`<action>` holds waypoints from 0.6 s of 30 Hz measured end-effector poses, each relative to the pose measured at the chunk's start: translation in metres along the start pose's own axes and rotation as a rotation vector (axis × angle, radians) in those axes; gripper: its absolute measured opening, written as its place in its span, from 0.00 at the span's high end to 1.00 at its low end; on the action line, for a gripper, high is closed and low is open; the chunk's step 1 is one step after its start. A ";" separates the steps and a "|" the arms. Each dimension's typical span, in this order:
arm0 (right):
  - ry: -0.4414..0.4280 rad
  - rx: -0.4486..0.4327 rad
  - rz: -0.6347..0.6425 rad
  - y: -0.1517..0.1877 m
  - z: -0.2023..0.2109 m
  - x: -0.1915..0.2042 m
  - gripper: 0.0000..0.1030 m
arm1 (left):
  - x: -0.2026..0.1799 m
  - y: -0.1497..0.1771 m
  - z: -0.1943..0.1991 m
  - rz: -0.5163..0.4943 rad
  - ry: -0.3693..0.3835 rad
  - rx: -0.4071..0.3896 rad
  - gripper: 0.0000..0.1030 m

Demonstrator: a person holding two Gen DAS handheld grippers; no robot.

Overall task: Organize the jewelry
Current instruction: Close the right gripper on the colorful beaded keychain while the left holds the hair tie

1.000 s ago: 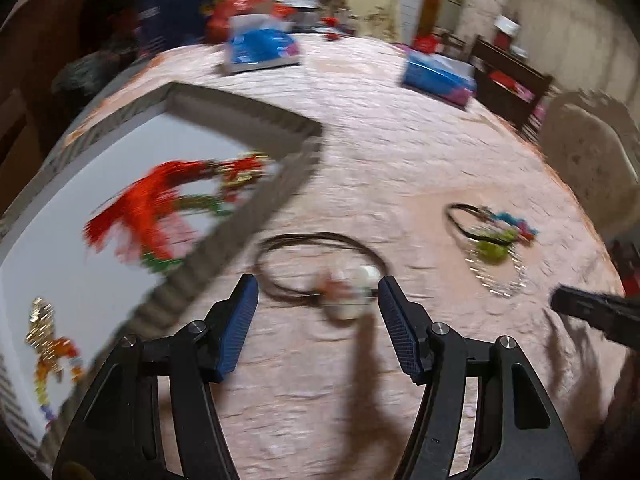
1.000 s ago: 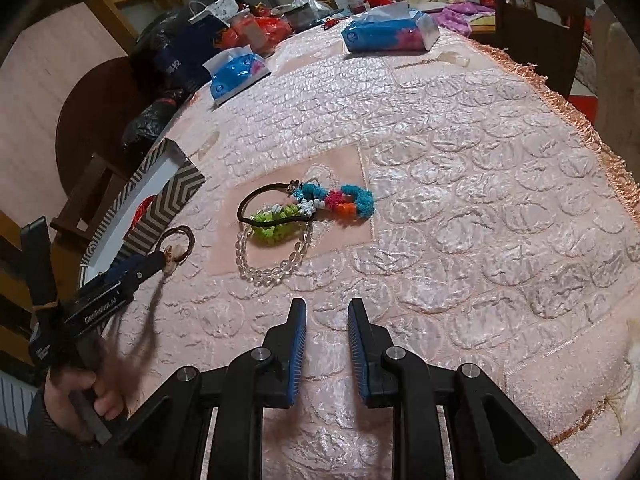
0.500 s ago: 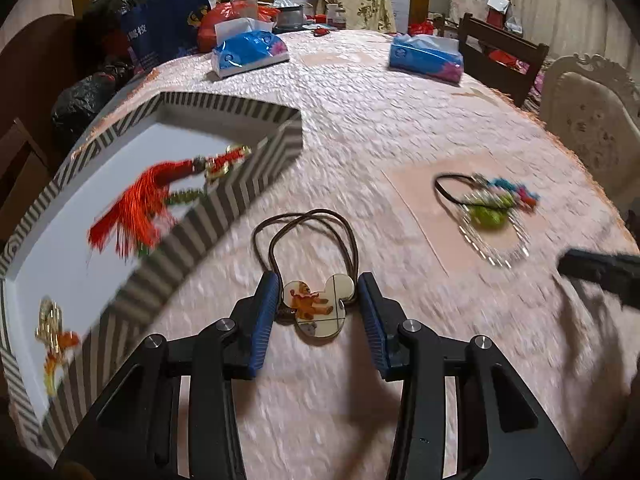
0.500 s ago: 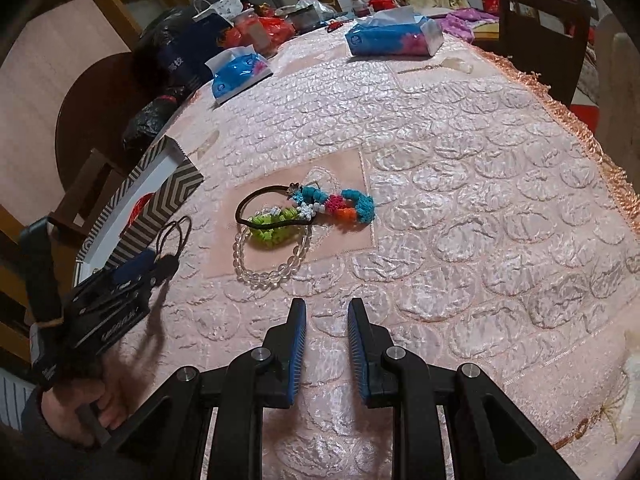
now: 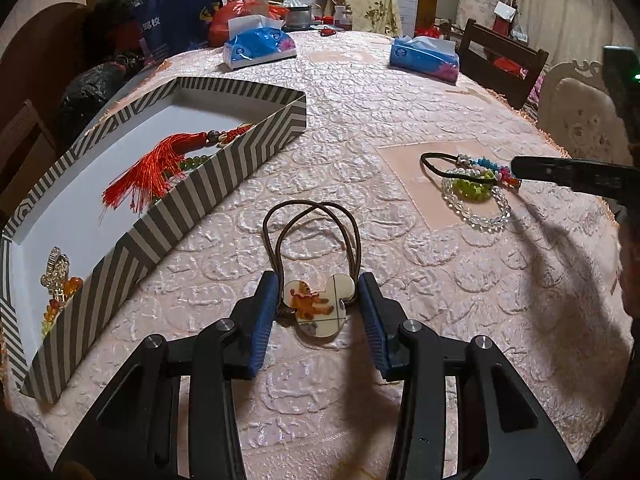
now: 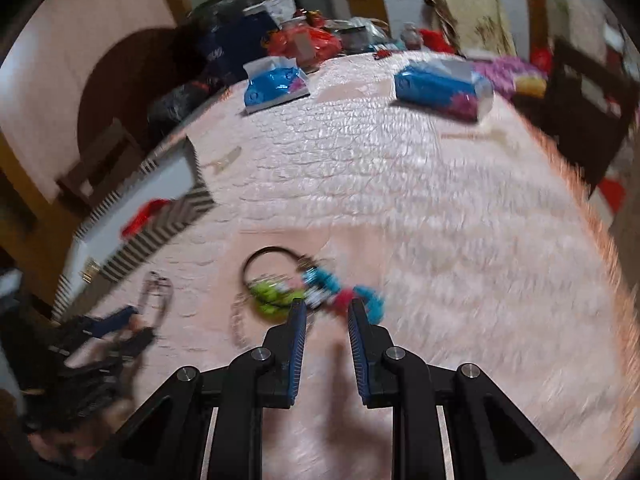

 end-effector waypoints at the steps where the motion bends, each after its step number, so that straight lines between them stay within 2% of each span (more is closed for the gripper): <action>1: 0.006 0.007 0.014 -0.002 -0.005 -0.002 0.81 | 0.000 0.000 0.000 0.001 0.002 0.000 0.61; 3: 0.042 0.021 0.021 -0.004 -0.014 -0.012 0.81 | 0.001 0.000 0.000 0.006 0.006 0.001 0.61; 7: 0.023 0.029 -0.001 -0.004 -0.023 -0.019 0.80 | 0.002 -0.001 -0.001 0.011 0.003 0.000 0.61; 11: 0.044 0.023 0.033 -0.004 -0.023 -0.017 0.81 | 0.002 -0.002 -0.001 0.013 0.001 0.000 0.61; 13: 0.059 0.025 0.045 -0.001 -0.021 -0.015 0.85 | 0.001 -0.002 -0.001 0.012 0.000 0.000 0.60; 15: 0.053 0.023 0.042 0.000 -0.017 -0.012 0.97 | 0.002 -0.002 -0.001 0.012 0.000 0.000 0.61; 18: 0.077 0.011 0.006 0.004 -0.006 -0.017 0.99 | 0.001 -0.002 -0.001 0.012 0.000 0.001 0.60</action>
Point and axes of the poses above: each gripper's, at about its wrist camera, not at the fingertips, and z roughly against the way its jaws point, x to its left, y to its underside, the point moved 9 cm from there along -z, roughly the way its jaws point, and after that the axes turned 5 degrees about x, right-handed, at the moved point
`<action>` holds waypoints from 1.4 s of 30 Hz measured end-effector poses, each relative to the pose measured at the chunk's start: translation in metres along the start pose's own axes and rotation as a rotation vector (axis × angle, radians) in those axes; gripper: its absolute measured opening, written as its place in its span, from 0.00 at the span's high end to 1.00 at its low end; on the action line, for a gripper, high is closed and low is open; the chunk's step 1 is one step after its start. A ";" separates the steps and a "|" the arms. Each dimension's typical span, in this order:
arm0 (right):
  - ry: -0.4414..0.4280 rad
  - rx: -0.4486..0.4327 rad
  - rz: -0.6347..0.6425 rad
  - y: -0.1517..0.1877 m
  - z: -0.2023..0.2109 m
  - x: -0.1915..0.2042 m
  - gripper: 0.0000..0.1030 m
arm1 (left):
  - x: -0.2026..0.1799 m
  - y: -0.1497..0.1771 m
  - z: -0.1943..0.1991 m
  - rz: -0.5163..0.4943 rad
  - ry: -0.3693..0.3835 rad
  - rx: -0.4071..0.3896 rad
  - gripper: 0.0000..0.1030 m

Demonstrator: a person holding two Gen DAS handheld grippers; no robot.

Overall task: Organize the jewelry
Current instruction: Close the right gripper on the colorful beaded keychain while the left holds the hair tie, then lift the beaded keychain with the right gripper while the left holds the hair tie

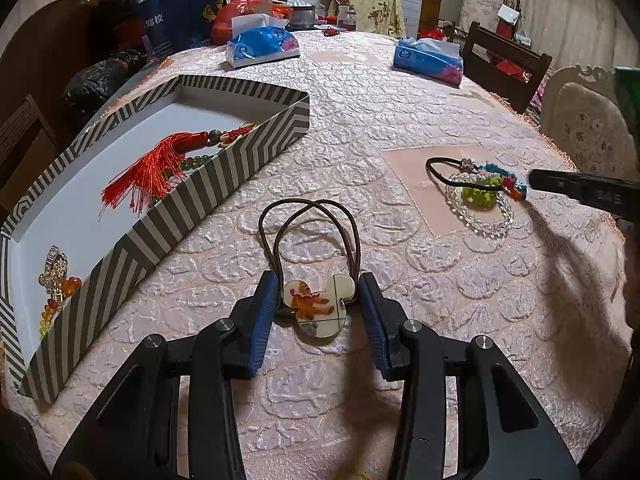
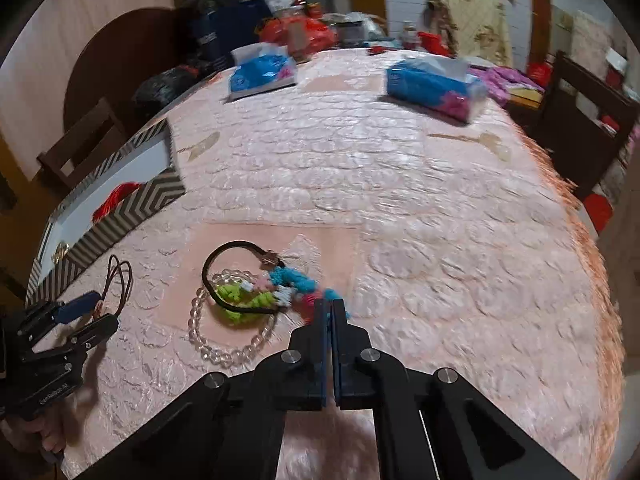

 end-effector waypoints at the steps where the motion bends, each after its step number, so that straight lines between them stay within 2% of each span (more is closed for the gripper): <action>1: 0.000 -0.003 -0.021 0.003 0.005 -0.003 0.99 | 0.000 0.000 0.000 0.000 0.000 0.000 0.60; 5: -0.008 0.004 -0.085 0.017 0.020 -0.009 0.99 | 0.000 0.000 0.000 -0.003 -0.004 0.000 0.60; 6: -0.023 0.003 -0.072 0.017 0.021 -0.006 0.99 | 0.001 0.000 0.000 -0.002 -0.004 0.000 0.60; 8: 0.006 -0.046 -0.006 0.004 0.024 0.003 0.99 | 0.000 0.000 0.000 -0.002 -0.004 0.000 0.60; 11: 0.027 -0.076 0.074 -0.012 0.015 0.014 0.84 | 0.000 0.000 0.000 -0.001 -0.003 0.000 0.60; 12: 0.039 -0.069 0.084 -0.014 0.010 0.013 0.84 | 0.000 0.000 0.000 -0.002 -0.003 0.000 0.60; 18: -0.030 -0.041 0.110 -0.017 -0.009 0.019 0.84 | 0.000 0.000 0.000 -0.002 -0.004 0.000 0.60; 21: 0.000 -0.005 0.136 -0.011 -0.019 0.019 0.84 | 0.000 0.000 0.000 -0.001 -0.002 0.000 0.60; 27: -0.007 0.005 0.069 -0.006 -0.012 0.010 0.89 | 0.000 0.000 0.000 -0.002 -0.004 0.000 0.60; 37: -0.084 -0.220 -0.064 -0.013 0.063 0.007 0.89 | 0.000 0.000 0.000 -0.002 -0.003 0.000 0.60; 42: -0.109 -0.211 -0.105 -0.003 0.071 0.013 0.89 | 0.000 0.000 0.000 -0.002 -0.003 0.000 0.60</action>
Point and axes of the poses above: each gripper's, at about its wrist camera, not at the fingertips, and z roughly against the way its jaws point, x to its left, y to its underside, the point moved 9 cm from there along -z, roughly the way its jaws point, and after that the axes turned 5 degrees about x, right-handed, at the moved point
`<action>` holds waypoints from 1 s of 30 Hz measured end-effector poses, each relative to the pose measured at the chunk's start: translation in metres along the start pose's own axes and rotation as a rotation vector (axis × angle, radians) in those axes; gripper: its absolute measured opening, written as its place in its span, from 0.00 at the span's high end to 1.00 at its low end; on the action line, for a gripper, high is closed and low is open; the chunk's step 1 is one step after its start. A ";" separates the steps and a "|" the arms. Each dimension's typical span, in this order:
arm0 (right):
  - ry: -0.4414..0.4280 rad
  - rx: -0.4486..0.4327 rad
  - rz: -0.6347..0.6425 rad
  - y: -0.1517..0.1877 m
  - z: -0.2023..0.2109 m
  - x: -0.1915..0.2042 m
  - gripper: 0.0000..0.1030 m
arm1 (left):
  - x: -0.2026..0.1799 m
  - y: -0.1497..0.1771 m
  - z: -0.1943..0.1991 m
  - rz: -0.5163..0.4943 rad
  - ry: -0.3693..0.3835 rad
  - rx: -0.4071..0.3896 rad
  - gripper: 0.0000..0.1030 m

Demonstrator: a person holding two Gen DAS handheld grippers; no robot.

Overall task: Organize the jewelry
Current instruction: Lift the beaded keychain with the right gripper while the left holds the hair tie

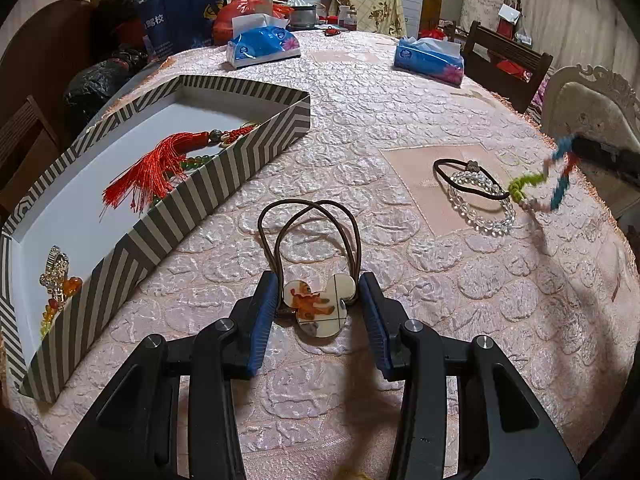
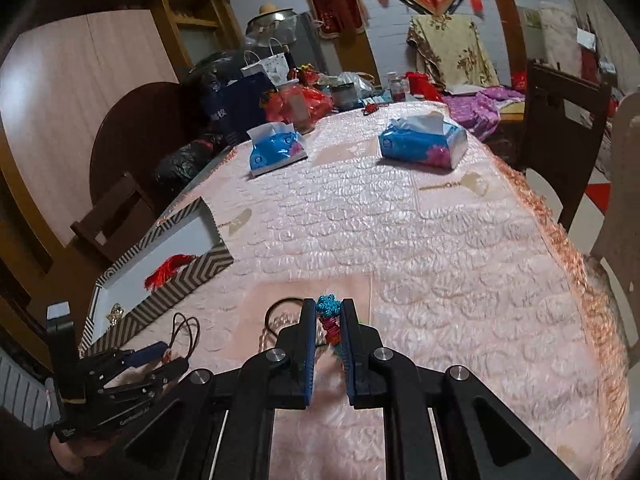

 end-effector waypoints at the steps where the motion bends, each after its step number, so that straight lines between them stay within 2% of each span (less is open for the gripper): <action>1: 0.001 0.012 -0.007 0.005 0.000 0.002 0.89 | 0.000 0.000 0.000 0.000 0.000 0.000 0.60; 4: 0.011 0.081 -0.022 0.026 -0.007 0.008 0.89 | 0.000 0.000 0.000 0.000 0.000 0.000 0.60; 8: 0.079 0.217 -0.028 0.062 -0.032 0.017 0.89 | 0.000 0.000 0.000 0.000 0.000 0.000 0.60; 10: 0.113 0.253 0.001 0.073 -0.039 0.023 0.89 | 0.000 0.000 0.000 0.000 -0.001 0.000 0.60; 15: 0.167 0.245 0.053 0.076 -0.038 0.031 0.89 | 0.000 0.000 0.000 -0.001 -0.003 0.000 0.59; 30: 0.186 0.246 0.072 0.079 -0.040 0.029 0.88 | 0.000 0.000 0.000 -0.001 -0.003 0.000 0.58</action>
Point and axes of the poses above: each gripper's, at about its wrist camera, not at the fingertips, and z roughly against the way its jaws point, x to its left, y to its underside, the point moved 9 cm from there along -z, roughly the way its jaws point, and after that the axes turned 5 degrees about x, right-handed, at the moved point
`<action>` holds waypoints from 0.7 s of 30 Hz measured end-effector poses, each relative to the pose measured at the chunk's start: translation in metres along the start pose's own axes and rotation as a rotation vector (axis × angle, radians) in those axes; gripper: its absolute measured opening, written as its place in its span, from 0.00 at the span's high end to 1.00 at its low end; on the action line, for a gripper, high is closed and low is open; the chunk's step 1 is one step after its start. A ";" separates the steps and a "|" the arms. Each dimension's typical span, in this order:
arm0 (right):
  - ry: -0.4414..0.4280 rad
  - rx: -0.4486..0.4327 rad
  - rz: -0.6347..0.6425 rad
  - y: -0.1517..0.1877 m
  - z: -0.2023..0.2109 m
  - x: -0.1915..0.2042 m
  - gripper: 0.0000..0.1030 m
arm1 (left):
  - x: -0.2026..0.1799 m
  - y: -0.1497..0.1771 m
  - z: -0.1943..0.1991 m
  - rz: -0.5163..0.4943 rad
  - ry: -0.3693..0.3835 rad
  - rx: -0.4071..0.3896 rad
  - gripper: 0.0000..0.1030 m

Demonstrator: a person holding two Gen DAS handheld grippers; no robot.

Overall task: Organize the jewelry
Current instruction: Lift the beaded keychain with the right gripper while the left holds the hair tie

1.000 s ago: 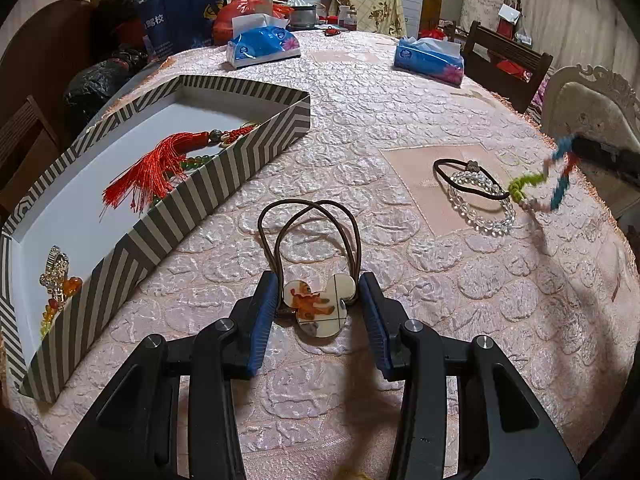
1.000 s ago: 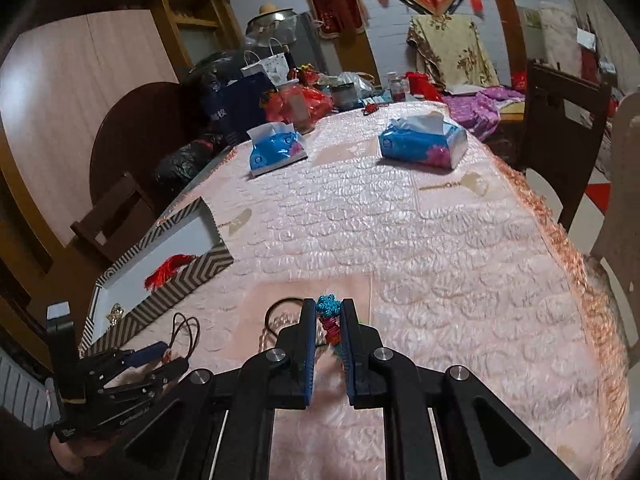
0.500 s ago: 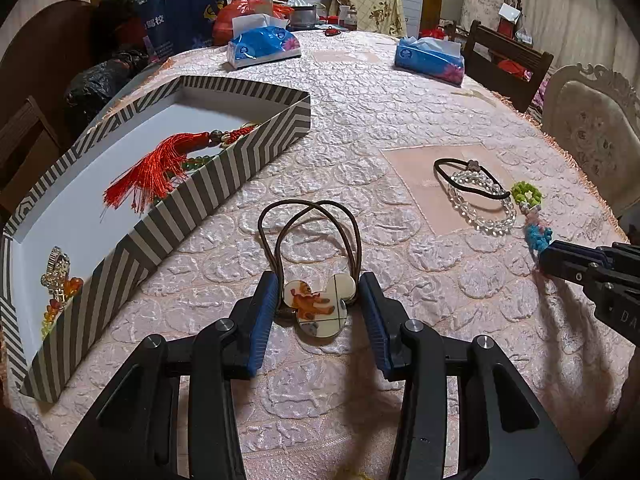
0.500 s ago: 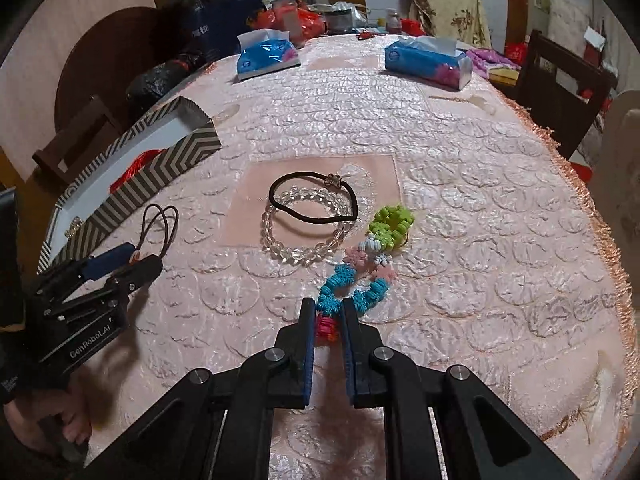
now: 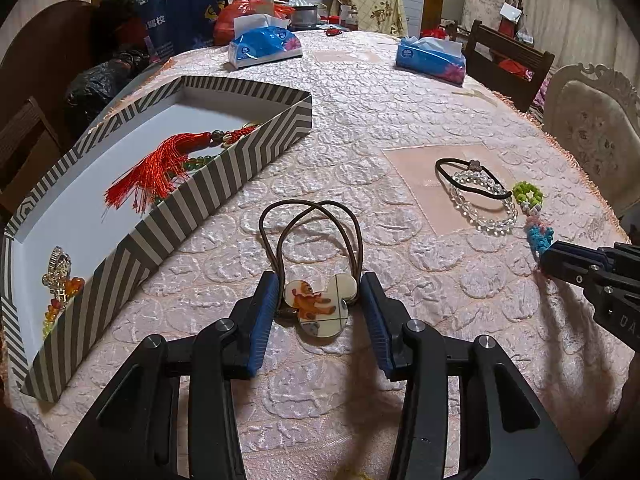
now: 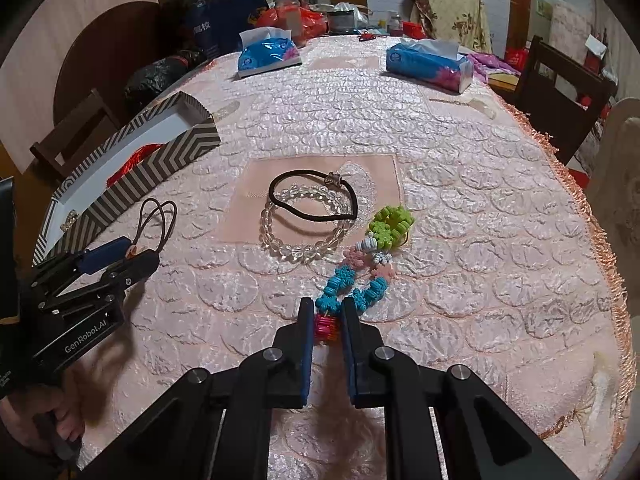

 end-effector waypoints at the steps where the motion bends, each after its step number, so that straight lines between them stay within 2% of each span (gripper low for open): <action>1: 0.002 0.000 0.001 0.000 0.000 0.000 0.88 | 0.000 0.000 0.000 0.000 0.000 0.000 0.58; 21: 0.009 -0.001 0.005 0.000 -0.001 -0.001 0.88 | 0.001 0.000 -0.001 0.000 -0.001 0.000 0.58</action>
Point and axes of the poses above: each gripper's, at about its wrist camera, not at the fingertips, and z roughly against the way its jaws point, x to its left, y to its underside, the point moved 9 cm from there along -z, roughly the way its jaws point, and after that the axes turned 5 degrees about x, right-handed, at the moved point
